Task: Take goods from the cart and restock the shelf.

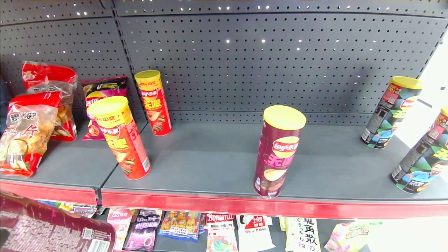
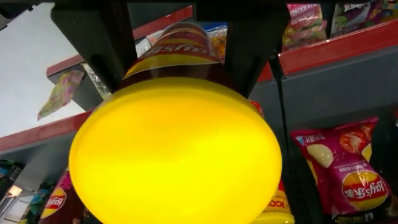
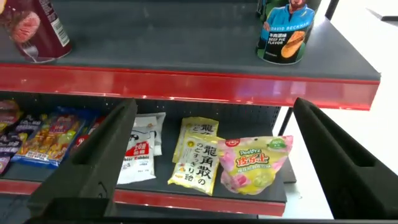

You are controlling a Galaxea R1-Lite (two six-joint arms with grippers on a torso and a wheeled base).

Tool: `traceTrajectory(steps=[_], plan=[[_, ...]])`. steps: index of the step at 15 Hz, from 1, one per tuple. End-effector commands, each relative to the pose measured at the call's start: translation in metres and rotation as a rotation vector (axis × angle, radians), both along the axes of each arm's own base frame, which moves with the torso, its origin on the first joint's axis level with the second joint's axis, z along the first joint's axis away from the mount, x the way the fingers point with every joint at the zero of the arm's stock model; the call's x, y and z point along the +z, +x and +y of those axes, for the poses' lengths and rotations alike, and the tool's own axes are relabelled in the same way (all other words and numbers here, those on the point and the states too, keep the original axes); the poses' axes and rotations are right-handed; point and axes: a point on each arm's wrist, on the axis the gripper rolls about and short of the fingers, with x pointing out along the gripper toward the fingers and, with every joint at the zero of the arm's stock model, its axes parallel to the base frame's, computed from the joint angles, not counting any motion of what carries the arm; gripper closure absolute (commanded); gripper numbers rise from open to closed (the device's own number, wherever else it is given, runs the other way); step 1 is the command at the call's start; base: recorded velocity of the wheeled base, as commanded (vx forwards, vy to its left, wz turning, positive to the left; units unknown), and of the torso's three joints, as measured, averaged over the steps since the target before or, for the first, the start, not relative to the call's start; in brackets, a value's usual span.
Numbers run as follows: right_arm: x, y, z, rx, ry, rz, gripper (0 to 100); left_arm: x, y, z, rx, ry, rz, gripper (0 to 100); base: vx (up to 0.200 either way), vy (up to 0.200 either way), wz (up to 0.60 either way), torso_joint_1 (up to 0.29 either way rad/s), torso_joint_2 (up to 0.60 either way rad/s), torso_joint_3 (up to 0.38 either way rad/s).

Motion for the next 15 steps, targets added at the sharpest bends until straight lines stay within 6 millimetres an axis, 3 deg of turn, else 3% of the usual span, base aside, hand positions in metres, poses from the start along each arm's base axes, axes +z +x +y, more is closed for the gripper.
traceTrajectory(steps=[1,3,11,15], plan=[[0.0,0.0,0.0,0.001,0.001,0.002,0,-0.001,-0.005,0.0,-0.001,-0.001,-0.023,100,0.0,0.0,0.0,0.0,0.0,0.0],[0.0,0.0,0.0,0.002,0.001,0.002,0,0.0,-0.005,0.0,-0.008,-0.001,-0.022,100,0.0,0.0,0.0,0.0,0.0,0.0],[0.0,0.0,0.0,0.002,0.001,0.0,0,0.008,0.002,0.0,-0.015,-0.002,-0.007,100,0.0,0.0,-0.6,0.004,0.0,-0.001],[0.0,0.0,0.0,0.002,0.005,0.002,0,0.021,0.023,-0.001,-0.011,0.0,0.052,100,0.0,0.0,0.0,0.0,0.0,0.0]])
